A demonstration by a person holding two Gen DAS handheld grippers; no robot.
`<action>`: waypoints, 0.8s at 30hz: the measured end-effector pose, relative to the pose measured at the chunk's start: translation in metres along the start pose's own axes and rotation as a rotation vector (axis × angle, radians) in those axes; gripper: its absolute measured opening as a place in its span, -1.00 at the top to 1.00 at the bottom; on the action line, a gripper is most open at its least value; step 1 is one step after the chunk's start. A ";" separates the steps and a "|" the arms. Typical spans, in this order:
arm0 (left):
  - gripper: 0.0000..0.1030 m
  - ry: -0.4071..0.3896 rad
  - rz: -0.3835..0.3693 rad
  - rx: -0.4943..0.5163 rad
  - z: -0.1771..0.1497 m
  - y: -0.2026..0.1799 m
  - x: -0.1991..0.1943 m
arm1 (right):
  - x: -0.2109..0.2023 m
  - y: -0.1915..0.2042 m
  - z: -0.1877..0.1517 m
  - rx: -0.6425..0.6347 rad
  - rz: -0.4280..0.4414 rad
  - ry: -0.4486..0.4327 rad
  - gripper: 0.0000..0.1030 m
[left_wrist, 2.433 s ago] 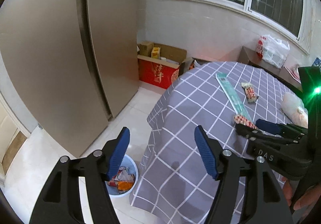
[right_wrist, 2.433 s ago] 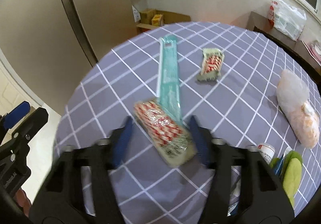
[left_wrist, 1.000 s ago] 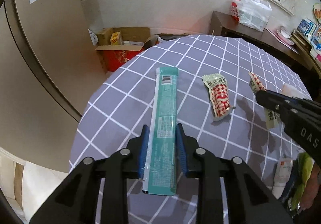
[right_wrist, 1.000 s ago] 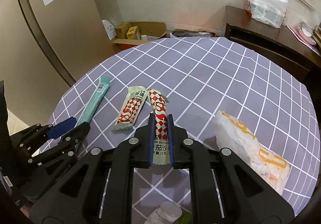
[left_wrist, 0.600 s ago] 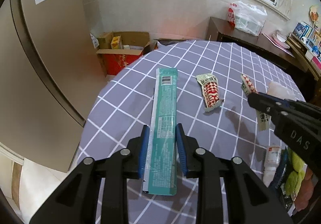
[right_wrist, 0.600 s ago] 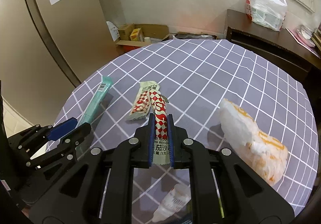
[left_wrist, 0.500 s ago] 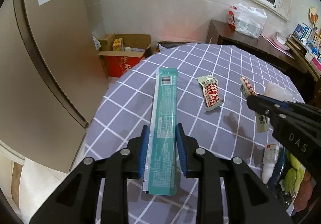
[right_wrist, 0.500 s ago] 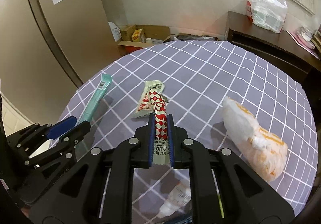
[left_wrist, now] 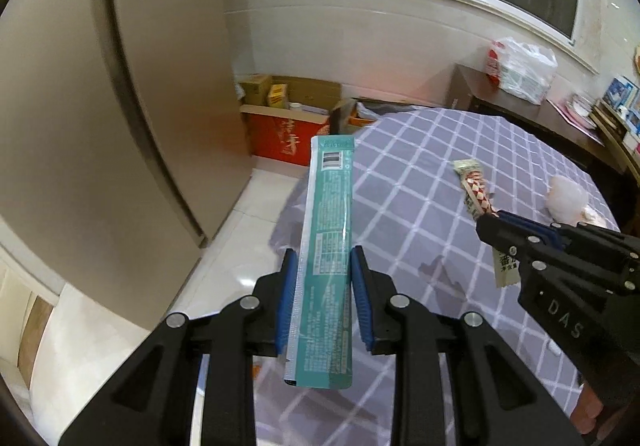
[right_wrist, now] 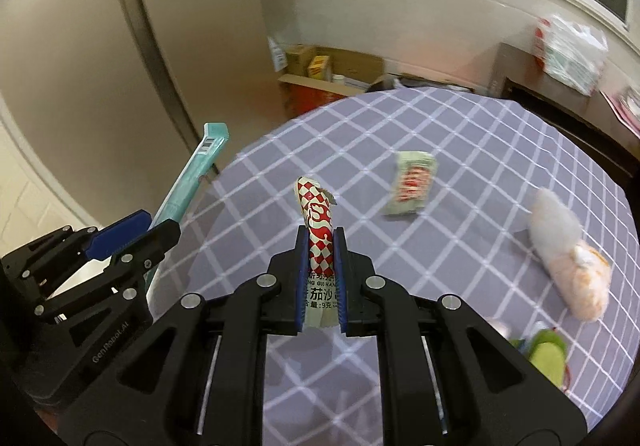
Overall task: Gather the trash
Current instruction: 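Carry the snack stick and toothpaste box over the blue bucket with both grippers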
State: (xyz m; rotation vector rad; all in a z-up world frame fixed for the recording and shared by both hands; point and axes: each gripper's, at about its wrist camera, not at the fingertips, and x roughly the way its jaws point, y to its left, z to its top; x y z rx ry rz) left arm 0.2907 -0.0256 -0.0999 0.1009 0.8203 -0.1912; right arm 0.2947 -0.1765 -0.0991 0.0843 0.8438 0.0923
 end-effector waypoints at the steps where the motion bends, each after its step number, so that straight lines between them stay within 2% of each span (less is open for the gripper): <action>1: 0.49 -0.002 0.008 -0.006 -0.002 0.006 -0.002 | 0.000 0.006 0.000 -0.012 0.007 0.001 0.76; 10: 0.49 0.000 0.080 -0.121 -0.024 0.074 -0.021 | 0.009 0.080 -0.007 -0.122 0.072 0.020 0.76; 21: 0.49 0.046 0.181 -0.229 -0.063 0.159 -0.026 | 0.036 0.166 -0.025 -0.221 0.151 0.080 0.76; 22: 0.61 0.050 0.185 -0.234 -0.066 0.164 -0.025 | 0.041 0.174 -0.028 -0.228 0.159 0.091 0.76; 23: 0.86 0.056 0.185 -0.240 -0.070 0.168 -0.025 | 0.045 0.181 -0.030 -0.234 0.163 0.100 0.77; 24: 0.87 0.074 0.187 -0.254 -0.074 0.177 -0.021 | 0.050 0.188 -0.032 -0.240 0.164 0.109 0.77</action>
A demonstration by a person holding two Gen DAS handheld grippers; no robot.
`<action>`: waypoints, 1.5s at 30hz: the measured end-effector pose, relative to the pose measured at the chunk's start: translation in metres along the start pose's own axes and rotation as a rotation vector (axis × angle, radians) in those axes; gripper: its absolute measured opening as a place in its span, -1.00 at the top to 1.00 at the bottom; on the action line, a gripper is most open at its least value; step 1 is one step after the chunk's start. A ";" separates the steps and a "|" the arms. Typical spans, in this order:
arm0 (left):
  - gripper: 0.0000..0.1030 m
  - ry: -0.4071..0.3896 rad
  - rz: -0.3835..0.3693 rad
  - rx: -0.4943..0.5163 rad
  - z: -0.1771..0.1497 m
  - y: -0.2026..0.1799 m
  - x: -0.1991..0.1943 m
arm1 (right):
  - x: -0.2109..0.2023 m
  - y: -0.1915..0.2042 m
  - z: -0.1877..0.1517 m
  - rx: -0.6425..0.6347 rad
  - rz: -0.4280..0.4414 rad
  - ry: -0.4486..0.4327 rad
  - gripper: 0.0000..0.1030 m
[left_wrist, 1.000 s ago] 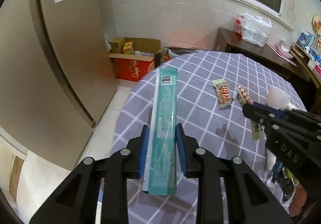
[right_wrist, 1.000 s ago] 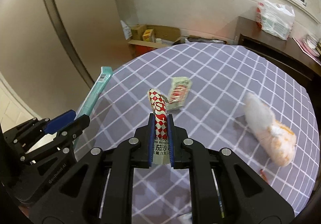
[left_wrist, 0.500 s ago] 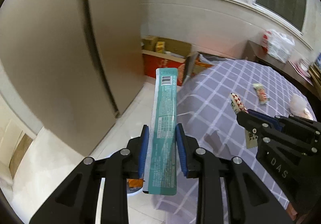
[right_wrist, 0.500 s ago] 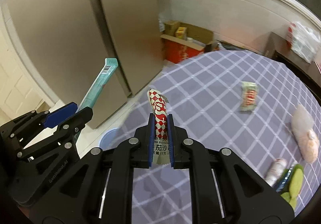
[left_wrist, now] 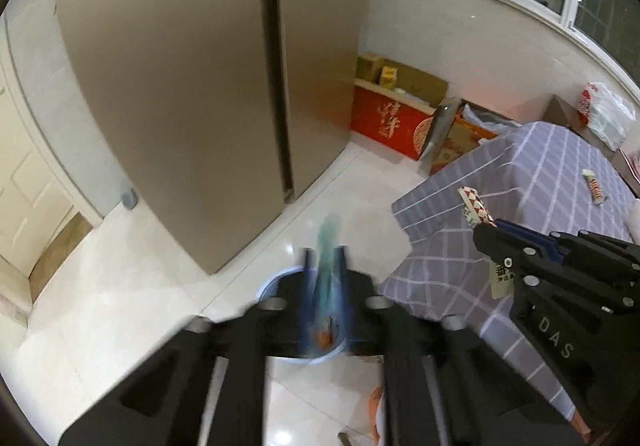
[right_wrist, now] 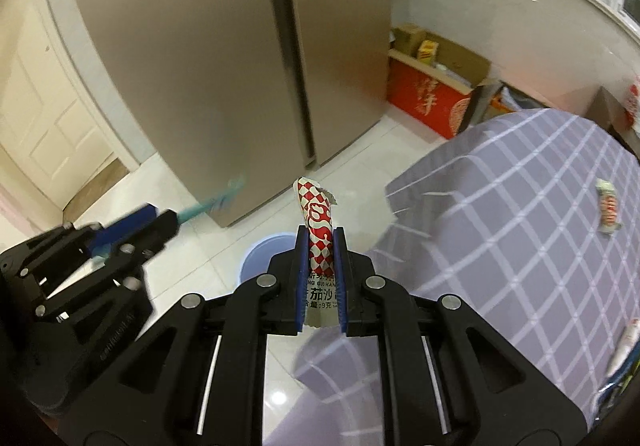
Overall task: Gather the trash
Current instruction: 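Carry the snack stick and toothpaste box over the blue bucket with both grippers, then open both grippers to drop the snack stick and toothpaste box into the bucket, then move both grippers back over the table toward the remaining trash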
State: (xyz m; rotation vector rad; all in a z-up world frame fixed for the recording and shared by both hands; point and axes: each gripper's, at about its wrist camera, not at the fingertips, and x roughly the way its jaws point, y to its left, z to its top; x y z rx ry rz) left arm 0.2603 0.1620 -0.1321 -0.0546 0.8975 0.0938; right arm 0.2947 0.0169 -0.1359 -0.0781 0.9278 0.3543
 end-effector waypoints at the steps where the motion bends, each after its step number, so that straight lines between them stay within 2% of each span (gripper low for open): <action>1: 0.87 0.006 0.000 -0.009 -0.002 0.006 0.003 | 0.004 0.004 0.001 -0.003 0.001 0.007 0.77; 3: 1.00 0.017 -0.019 -0.019 -0.003 0.016 0.015 | 0.017 0.013 0.002 0.001 0.015 0.028 0.77; 6: 1.00 0.034 -0.015 -0.030 -0.002 0.032 0.039 | 0.036 0.019 0.005 0.005 0.024 0.058 0.77; 10: 0.96 0.128 0.027 -0.031 -0.008 0.049 0.083 | 0.061 0.027 0.004 0.001 0.013 0.112 0.77; 11: 0.87 0.157 0.031 -0.031 -0.012 0.053 0.091 | 0.067 0.031 0.003 -0.004 0.009 0.126 0.77; 14: 0.25 0.159 0.011 -0.054 -0.021 0.065 0.095 | 0.085 0.036 0.004 -0.008 0.007 0.162 0.77; 18: 0.22 0.164 0.023 -0.058 -0.030 0.076 0.091 | 0.103 0.044 0.001 -0.023 0.015 0.193 0.73; 19: 0.22 0.168 0.029 -0.063 -0.033 0.078 0.090 | 0.108 0.048 0.001 -0.034 0.017 0.199 0.66; 22: 0.22 0.180 0.045 -0.076 -0.038 0.085 0.091 | 0.113 0.053 0.001 -0.030 -0.003 0.190 -0.19; 28: 0.22 0.187 0.054 -0.097 -0.044 0.090 0.087 | 0.111 0.061 -0.007 -0.056 0.000 0.192 -0.18; 37: 0.22 0.171 0.066 -0.095 -0.044 0.086 0.073 | 0.104 0.052 -0.007 -0.036 0.001 0.189 -0.18; 45: 0.14 0.101 0.078 -0.084 -0.036 0.077 0.039 | 0.070 0.049 -0.004 -0.023 0.035 0.131 -0.18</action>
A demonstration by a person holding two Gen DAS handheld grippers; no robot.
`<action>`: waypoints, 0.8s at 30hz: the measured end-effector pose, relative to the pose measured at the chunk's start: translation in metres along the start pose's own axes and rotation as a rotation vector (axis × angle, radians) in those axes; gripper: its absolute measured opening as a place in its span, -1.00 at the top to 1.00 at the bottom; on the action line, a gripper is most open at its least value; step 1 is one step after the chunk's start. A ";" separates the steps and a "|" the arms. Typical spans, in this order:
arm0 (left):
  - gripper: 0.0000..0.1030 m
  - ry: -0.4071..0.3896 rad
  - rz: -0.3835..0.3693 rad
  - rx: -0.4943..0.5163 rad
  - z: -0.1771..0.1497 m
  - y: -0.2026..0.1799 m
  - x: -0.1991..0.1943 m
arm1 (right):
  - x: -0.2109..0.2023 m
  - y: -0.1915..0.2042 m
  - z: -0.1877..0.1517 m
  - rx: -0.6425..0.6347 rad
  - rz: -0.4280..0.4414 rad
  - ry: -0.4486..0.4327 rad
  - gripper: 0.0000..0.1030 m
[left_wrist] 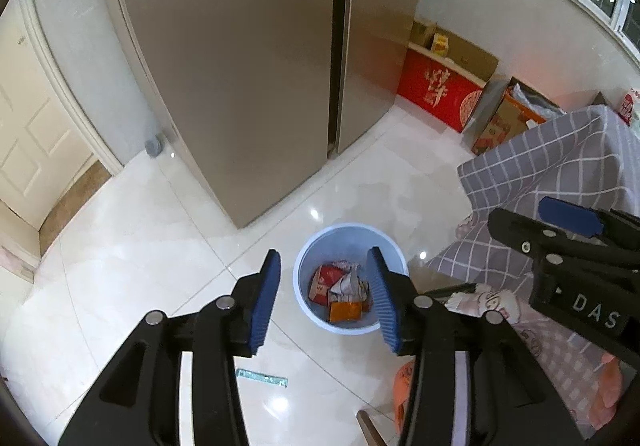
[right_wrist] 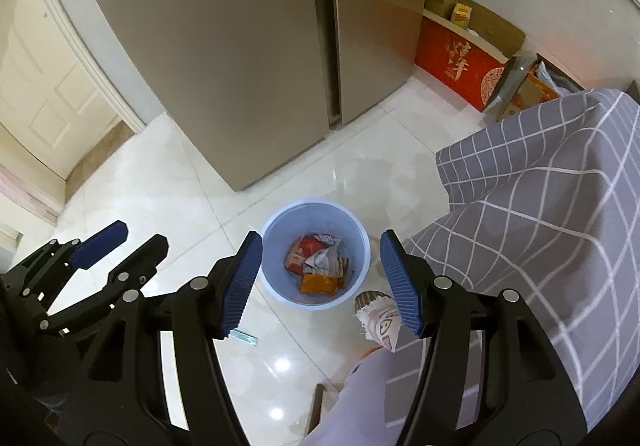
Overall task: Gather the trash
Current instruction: 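Move both grippers back over the table toward the remaining trash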
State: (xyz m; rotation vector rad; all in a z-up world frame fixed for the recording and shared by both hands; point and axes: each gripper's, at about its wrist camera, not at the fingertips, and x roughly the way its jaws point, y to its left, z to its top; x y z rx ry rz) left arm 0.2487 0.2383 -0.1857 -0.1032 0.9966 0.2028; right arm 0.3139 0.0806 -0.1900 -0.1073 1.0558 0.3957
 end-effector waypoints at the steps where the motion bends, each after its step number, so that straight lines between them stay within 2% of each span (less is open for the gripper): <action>1: 0.14 -0.010 0.001 0.002 0.001 -0.002 -0.005 | -0.006 0.000 0.000 -0.001 0.001 -0.013 -0.18; 7: 0.03 -0.100 0.003 0.033 0.010 -0.024 -0.041 | -0.047 -0.011 0.003 0.012 0.004 -0.107 -0.18; 13: 0.02 -0.168 -0.019 0.080 0.015 -0.055 -0.071 | -0.079 -0.037 0.000 0.055 -0.006 -0.172 -0.19; 15: -0.09 -0.186 -0.041 0.104 0.016 -0.068 -0.078 | -0.091 -0.050 -0.004 0.071 -0.017 -0.194 -0.19; 24: -0.11 -0.225 -0.129 0.243 0.012 -0.161 -0.095 | -0.131 -0.125 -0.033 0.178 -0.103 -0.250 -0.19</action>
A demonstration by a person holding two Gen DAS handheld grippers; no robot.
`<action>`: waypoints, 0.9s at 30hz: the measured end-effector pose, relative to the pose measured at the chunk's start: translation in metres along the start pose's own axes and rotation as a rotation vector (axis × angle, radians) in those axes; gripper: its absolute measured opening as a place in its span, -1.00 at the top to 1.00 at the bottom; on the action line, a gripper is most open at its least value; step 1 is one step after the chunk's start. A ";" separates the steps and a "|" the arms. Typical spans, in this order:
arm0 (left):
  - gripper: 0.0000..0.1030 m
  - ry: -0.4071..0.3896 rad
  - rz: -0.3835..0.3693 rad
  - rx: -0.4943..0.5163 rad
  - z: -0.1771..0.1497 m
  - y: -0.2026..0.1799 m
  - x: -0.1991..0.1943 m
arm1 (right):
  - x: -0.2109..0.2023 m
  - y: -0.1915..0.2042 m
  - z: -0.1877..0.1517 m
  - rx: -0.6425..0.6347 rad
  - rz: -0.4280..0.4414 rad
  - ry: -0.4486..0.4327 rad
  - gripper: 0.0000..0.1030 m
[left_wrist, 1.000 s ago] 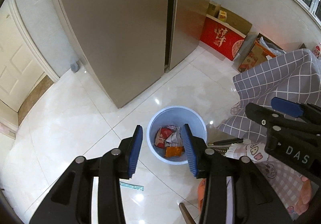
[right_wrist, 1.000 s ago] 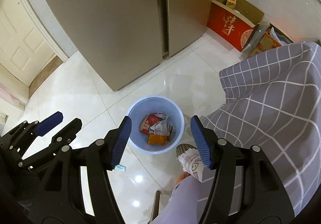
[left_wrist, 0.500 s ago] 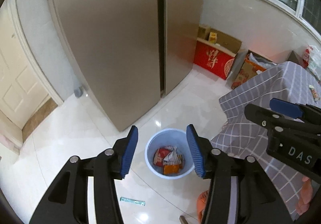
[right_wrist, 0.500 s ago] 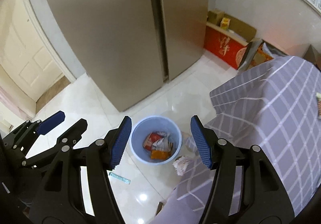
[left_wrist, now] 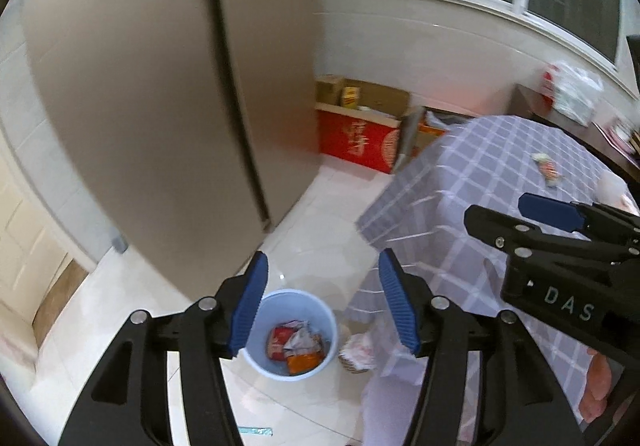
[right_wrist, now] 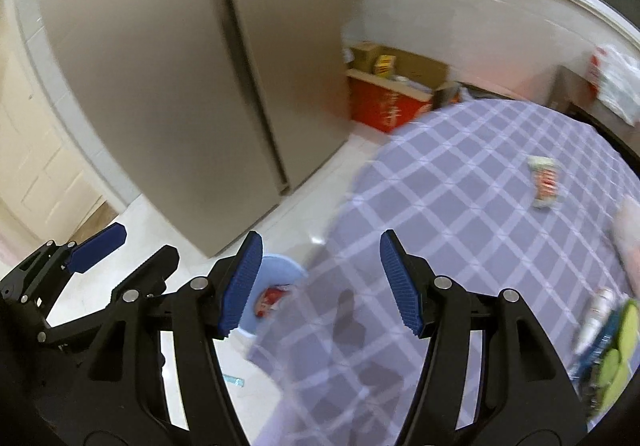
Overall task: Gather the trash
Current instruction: 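Move both grippers back over the table toward the remaining trash, then grasp the green plush leaf toy with the right gripper while the left grasps the eye-drop bottle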
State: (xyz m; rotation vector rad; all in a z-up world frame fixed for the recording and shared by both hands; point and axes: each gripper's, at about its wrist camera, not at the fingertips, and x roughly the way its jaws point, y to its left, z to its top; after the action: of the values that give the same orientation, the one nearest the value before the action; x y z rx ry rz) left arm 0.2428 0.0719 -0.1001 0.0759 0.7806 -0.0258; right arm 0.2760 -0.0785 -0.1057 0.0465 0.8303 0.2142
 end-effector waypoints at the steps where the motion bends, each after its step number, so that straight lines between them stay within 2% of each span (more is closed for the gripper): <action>1: -0.11 -0.003 -0.018 0.012 0.001 -0.011 0.000 | -0.003 -0.008 -0.002 0.010 -0.011 -0.003 -0.19; 6: -0.20 -0.014 -0.100 0.079 0.005 -0.063 -0.001 | -0.021 -0.062 -0.013 0.088 -0.091 -0.011 -0.20; 8: -0.23 -0.013 -0.123 0.103 0.005 -0.081 0.000 | -0.026 -0.079 -0.018 0.115 -0.115 -0.012 -0.29; 10: -0.25 -0.013 -0.156 0.127 0.004 -0.099 -0.001 | -0.034 -0.101 -0.026 0.145 -0.150 -0.014 -0.30; 18: -0.38 0.012 -0.277 0.214 -0.005 -0.167 0.000 | -0.069 -0.176 -0.059 0.247 -0.285 -0.022 -0.37; 25: -0.41 0.037 -0.360 0.271 -0.014 -0.209 0.000 | -0.083 -0.224 -0.094 0.325 -0.336 0.018 -0.36; 27: -0.42 0.051 -0.372 0.287 -0.016 -0.222 0.002 | -0.084 -0.231 -0.103 0.333 -0.316 0.025 -0.25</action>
State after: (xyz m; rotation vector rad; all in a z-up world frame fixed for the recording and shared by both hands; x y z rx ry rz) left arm 0.2212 -0.1486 -0.1259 0.2029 0.8298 -0.4911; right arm 0.1846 -0.3258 -0.1428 0.2234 0.8791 -0.2228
